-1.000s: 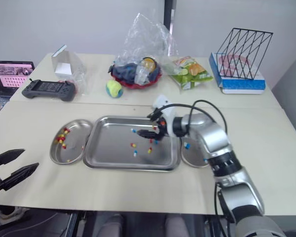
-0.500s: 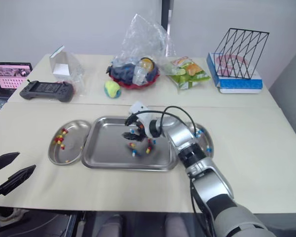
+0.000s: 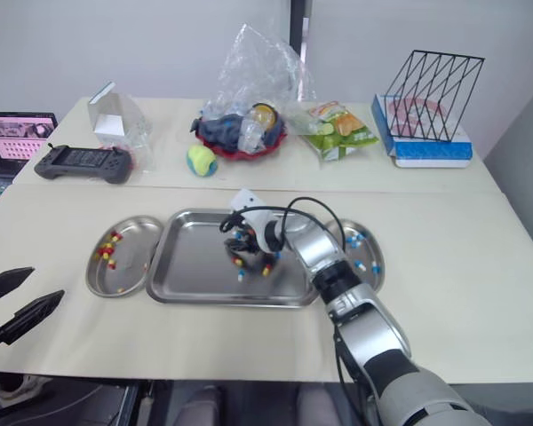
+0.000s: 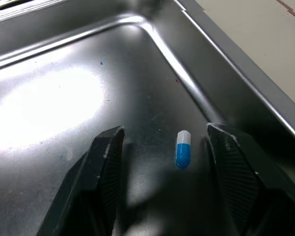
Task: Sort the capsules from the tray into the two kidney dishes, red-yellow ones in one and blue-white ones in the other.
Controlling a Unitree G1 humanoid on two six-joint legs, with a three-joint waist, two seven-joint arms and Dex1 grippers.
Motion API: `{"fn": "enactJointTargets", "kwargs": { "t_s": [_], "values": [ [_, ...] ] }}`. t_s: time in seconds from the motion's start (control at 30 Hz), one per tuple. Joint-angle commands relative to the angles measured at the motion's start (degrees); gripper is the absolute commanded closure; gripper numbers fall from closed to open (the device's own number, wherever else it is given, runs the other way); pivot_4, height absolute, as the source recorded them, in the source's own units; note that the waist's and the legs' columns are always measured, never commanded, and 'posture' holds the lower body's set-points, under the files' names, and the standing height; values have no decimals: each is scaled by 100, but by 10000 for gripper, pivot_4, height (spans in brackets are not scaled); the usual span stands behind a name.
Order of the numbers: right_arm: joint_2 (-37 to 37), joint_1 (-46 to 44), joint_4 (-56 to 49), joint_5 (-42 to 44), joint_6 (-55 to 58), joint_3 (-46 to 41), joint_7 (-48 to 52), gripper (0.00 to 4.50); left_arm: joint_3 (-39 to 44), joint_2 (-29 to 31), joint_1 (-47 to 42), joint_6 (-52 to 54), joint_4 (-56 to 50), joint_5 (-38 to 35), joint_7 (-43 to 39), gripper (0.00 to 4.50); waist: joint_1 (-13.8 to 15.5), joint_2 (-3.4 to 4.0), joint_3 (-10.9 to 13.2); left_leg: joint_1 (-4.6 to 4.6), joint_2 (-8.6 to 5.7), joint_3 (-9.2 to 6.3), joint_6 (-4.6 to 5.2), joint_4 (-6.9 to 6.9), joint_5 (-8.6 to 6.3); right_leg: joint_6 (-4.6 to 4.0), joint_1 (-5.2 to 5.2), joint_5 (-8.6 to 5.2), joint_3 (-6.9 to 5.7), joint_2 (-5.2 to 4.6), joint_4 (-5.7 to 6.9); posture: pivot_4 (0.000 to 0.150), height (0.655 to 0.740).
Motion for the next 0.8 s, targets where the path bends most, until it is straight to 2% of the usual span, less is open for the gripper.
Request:
{"fn": "enactJointTargets", "kwargs": {
  "t_s": [0.03, 0.17, 0.2, 0.43, 0.57, 0.7, 0.8],
  "values": [
    [65, -60, -38, -13, -42, -141, -60, 30073, 4, 170, -22, -15, -83, 1, 35, 0, -5, 0, 0, 0, 0, 0, 0, 0, 0, 0, 0, 0, 0, 0, 0, 1500, 7380],
    [89, -37, -18, -10, -50, -167, -97, 43739, -58, 220, -160, -29, -34, 23, 94, 0, -11, 0, 0, 0, 0, 0, 0, -1, 0, 0, 0, 0, 0, 0, 0, 1500, 7380],
    [82, -38, -38, -12, -47, -172, -88, 44841, -68, 223, -168, -34, -34, 29, 95, 0, -19, 0, 0, 0, 0, 0, 0, -1, 0, 0, 0, 0, 0, 0, 0, 1500, 7380],
    [71, -92, -532, 204, 216, -388, 47, 44841, -143, 284, -214, -43, -13, 65, 91, 0, -74, 0, 0, 0, 0, -1, 0, -3, 0, 0, -1, 0, 0, 0, 0, 1500, 7380],
    [-138, -169, -1542, 835, 913, -945, 298, 44841, -294, 311, -340, -45, 12, 70, 71, 0, -85, 2, 3, -5, 0, -3, 0, -4, 0, 0, -4, 0, -2, -1, 0, 1500, 7380],
    [-1018, 180, -2415, 1641, 1575, -1804, 778, 44841, -489, 298, -559, -113, 184, 77, 22, 0, 7, 1, 2, -7, 0, -3, 0, -3, 0, 0, -2, 0, -3, -3, -4, 1500, 7380],
    [-1696, 471, -2607, 1952, 1625, -2151, 1152, 44841, -577, 349, -694, -154, 351, 82, -64, 0, 49, -2, 1, -6, -1, -2, 1, -3, -1, 1, 6, 0, -5, -4, -17, 1500, 7380]
  ]
}}
